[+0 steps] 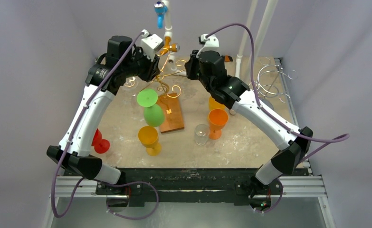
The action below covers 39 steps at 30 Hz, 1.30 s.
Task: Place the wine glass upside down on the wine glass rack
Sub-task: Adjust the wine rack at the center of the board.
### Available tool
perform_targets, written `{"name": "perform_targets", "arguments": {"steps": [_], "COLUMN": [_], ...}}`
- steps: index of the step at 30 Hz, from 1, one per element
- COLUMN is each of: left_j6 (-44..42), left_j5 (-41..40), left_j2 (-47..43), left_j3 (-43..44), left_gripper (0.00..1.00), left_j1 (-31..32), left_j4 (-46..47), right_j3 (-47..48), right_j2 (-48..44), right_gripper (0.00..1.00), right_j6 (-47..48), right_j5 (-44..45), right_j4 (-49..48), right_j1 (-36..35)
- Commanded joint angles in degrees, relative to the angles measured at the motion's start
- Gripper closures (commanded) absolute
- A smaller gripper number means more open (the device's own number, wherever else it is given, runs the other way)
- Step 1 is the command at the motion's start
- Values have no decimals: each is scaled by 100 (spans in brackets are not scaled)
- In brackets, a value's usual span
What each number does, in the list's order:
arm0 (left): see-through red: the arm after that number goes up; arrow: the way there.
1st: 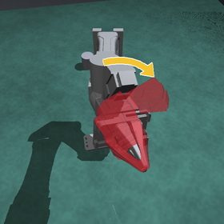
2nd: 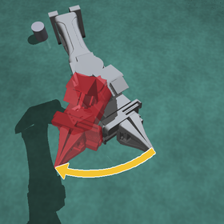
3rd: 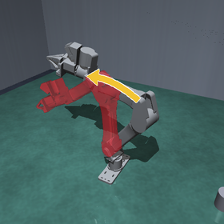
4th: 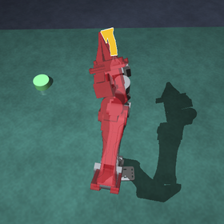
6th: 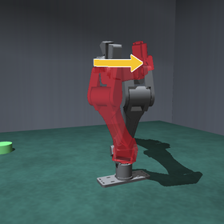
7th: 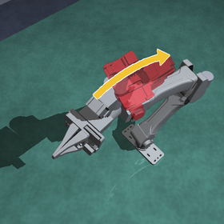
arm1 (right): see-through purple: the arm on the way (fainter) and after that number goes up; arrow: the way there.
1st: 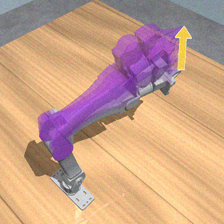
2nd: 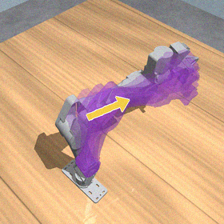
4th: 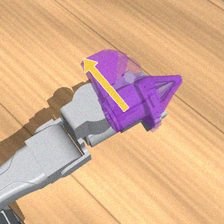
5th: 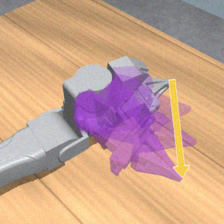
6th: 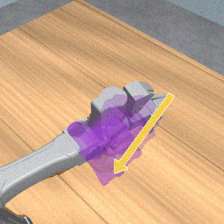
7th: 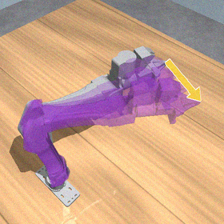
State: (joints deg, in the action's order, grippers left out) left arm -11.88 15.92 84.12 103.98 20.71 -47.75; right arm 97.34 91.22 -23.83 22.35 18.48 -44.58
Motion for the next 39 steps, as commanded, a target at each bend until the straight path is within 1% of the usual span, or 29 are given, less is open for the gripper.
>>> {"name": "perform_targets", "arguments": {"steps": [1, 4, 16, 23, 29, 34, 36, 39], "left_j6": [50, 50, 113, 85, -11, -15, -10, 0], "left_j5": [-271, -292, -336, -469, -507, -348, -275, -191], "left_j2": [-1, -7, -43, 34, 43, 74, 93, 103], "left_j3": [-73, -110, -421, -371, -436, -459, -458, -450], "left_gripper": [74, 77, 79, 85, 85, 85, 85, 85], "left_j1": [45, 62, 180, 249, 296, 374, 409, 457], "left_j4": [-116, -106, 229, 341, 425, 562, 591, 618], "right_j3": [-301, -421, -1340, -1563, -1842, -2116, -2185, -2190], "right_j2": [-89, -149, -645, -856, -976, -1134, -1230, -1360], "right_gripper": [100, 100, 100, 100, 100, 100, 97, 87], "right_j6": [-201, -265, -656, -803, -989, -1132, -1171, -1184], "right_j5": [-178, -148, -46, -119, -210, -286, -271, -146], "right_j4": [774, 788, 690, 734, 743, 759, 805, 945], "right_j1": [-314, -383, -574, -666, -848, -918, -917, -922]}}
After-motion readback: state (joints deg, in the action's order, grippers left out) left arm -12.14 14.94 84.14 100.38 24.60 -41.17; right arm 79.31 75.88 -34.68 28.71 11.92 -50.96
